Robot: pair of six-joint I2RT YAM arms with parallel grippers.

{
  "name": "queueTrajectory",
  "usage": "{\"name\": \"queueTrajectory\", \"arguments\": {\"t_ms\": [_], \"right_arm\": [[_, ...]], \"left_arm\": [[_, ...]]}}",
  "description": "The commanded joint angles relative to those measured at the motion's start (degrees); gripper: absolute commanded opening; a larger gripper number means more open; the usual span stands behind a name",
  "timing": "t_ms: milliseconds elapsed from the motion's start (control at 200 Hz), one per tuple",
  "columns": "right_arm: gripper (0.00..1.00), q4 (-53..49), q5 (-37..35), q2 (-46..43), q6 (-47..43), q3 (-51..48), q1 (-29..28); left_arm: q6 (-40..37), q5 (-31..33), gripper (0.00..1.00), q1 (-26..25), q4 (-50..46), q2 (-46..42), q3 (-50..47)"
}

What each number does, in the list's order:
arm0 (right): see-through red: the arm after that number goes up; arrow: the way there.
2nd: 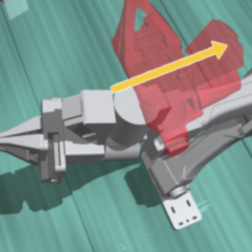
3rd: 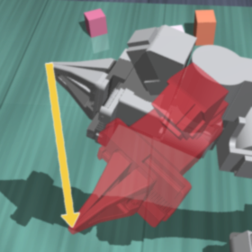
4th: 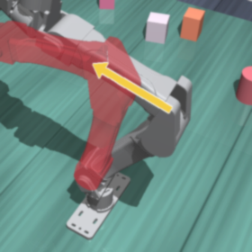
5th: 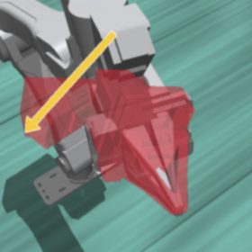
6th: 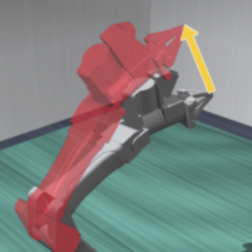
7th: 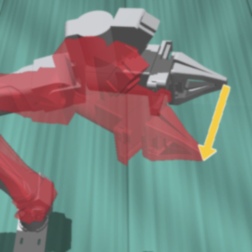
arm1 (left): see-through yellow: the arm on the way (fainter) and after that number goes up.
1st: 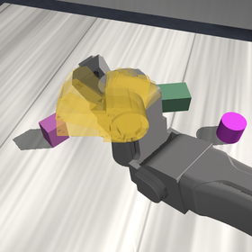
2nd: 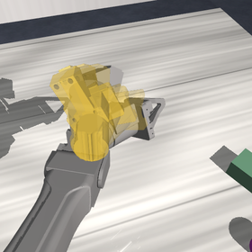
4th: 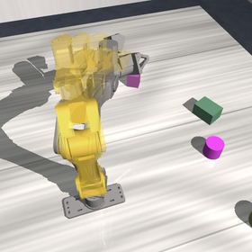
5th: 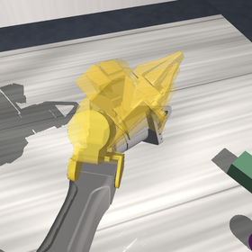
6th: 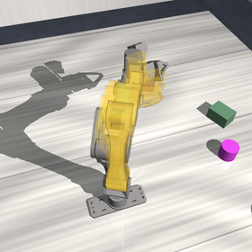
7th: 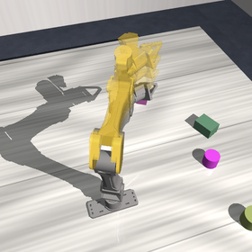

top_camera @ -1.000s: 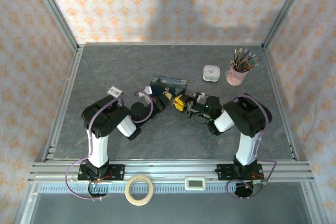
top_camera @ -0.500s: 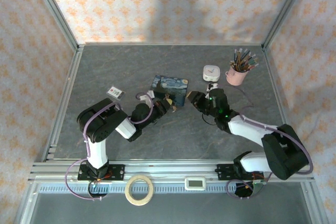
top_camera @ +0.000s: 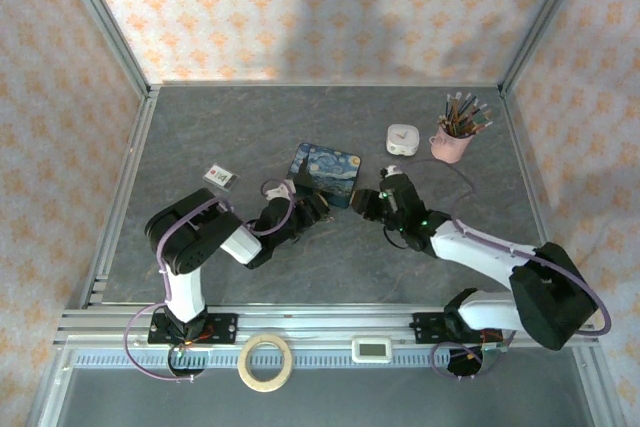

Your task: Unlock a padlock with a key

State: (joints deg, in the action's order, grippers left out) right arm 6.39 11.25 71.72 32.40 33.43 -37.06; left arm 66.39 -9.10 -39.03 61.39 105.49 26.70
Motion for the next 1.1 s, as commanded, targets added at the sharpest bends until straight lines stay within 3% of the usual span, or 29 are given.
{"name": "queueTrajectory", "arguments": {"t_ms": [0, 175, 335, 651, 871, 1096], "right_arm": [[0.44, -4.37, -4.5, 0.42, -4.96, 4.34, -2.9], [0.51, -11.15, -8.31, 6.63, -8.87, 12.22, -9.07], [0.55, -18.92, -11.36, 16.36, -12.05, 21.75, -13.72], [0.54, -32.9, -17.44, 31.51, -20.18, 37.03, -16.6], [0.49, -35.41, -21.42, 34.59, -25.78, 38.87, -16.87], [0.45, -27.99, -21.37, 33.03, -29.95, 32.97, -16.88]], "left_arm": [[0.77, 3.25, 0.49, -0.38, -2.63, -6.26, -2.95], [-0.54, 7.04, 0.58, 1.55, -12.74, -17.01, -6.17], [-2.46, 7.81, 0.6, 7.95, -17.76, -26.67, -9.2], [-9.83, 11.19, 0.74, 18.35, -30.1, -42.44, -9.76], [-8.68, 10.54, 0.74, 19.39, -28.77, -44.35, -12.34], [-7.67, 7.59, 0.73, 19.48, -24.69, -40.55, -12.03]]}}
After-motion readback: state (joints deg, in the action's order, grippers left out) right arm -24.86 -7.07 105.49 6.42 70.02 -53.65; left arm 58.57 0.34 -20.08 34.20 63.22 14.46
